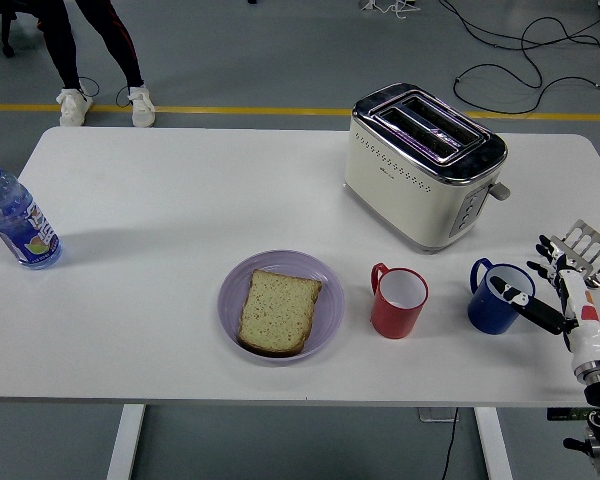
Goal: Pick up the cup,pour liquid into bread,place the cup on the desk
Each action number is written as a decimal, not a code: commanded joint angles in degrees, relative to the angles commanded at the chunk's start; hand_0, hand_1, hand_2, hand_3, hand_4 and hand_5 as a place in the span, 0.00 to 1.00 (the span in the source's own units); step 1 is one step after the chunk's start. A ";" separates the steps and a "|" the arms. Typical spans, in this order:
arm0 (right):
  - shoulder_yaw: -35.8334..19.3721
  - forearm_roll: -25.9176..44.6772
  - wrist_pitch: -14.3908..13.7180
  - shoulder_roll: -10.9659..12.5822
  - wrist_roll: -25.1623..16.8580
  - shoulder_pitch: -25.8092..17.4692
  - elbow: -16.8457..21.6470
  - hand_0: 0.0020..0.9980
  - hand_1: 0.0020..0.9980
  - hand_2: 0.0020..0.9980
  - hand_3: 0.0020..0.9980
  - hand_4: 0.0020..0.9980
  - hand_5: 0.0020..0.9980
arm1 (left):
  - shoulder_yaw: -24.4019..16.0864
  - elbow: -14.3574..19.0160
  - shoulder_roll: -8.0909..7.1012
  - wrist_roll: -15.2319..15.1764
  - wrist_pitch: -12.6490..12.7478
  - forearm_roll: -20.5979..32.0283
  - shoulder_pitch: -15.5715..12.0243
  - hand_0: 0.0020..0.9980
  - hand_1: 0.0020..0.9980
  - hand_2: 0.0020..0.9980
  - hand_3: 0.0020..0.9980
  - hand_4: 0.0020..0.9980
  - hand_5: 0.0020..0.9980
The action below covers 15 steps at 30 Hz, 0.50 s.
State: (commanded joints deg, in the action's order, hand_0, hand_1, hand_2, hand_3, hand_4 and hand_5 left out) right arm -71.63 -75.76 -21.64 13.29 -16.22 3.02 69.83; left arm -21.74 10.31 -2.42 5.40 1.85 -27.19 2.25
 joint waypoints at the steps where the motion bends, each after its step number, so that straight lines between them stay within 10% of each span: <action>1: -0.31 -0.07 -0.11 0.03 -0.02 -0.24 1.08 0.93 0.84 0.96 1.00 1.00 0.37 | -0.04 0.00 -0.01 0.00 0.01 -0.06 0.04 0.68 0.71 0.74 0.67 0.42 0.94; 15: -2.70 3.59 -2.72 0.34 -1.29 -1.64 11.09 0.91 0.81 0.92 0.99 0.96 0.32 | -0.39 0.00 -0.06 0.05 0.03 -0.32 0.26 0.68 0.71 0.74 0.67 0.42 0.94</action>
State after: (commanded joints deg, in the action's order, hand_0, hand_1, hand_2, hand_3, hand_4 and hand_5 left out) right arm -74.33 -72.17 -24.36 13.63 -17.50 1.38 80.92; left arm -22.14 10.31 -2.48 5.45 1.88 -27.52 2.52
